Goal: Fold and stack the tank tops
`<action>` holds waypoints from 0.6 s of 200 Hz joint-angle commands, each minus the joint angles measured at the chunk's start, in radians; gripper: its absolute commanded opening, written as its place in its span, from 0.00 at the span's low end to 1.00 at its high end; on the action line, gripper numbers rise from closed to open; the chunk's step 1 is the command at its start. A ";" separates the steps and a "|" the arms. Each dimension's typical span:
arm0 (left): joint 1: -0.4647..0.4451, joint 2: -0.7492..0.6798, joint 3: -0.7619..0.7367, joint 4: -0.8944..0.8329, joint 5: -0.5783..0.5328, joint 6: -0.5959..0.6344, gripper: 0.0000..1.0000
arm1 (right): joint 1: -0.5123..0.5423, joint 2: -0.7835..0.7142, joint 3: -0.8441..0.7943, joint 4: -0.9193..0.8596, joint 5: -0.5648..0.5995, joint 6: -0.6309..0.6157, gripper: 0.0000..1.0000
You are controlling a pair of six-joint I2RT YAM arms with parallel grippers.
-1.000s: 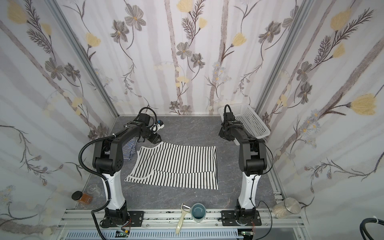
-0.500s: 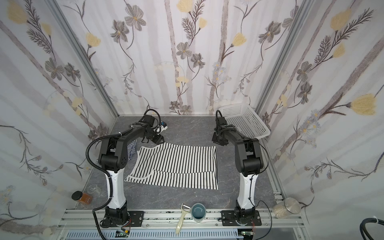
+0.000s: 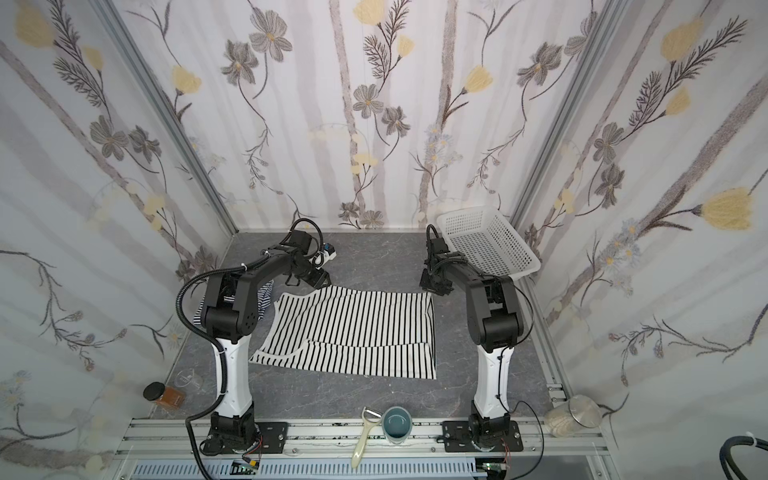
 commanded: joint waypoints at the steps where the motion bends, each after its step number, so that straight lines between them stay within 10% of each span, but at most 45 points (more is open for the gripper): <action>1: -0.001 -0.001 0.006 0.008 0.008 -0.007 0.52 | 0.001 0.009 0.013 0.000 -0.021 -0.016 0.34; 120: -0.002 -0.001 -0.014 0.021 0.034 0.002 0.52 | 0.006 0.033 0.038 -0.057 -0.049 -0.028 0.31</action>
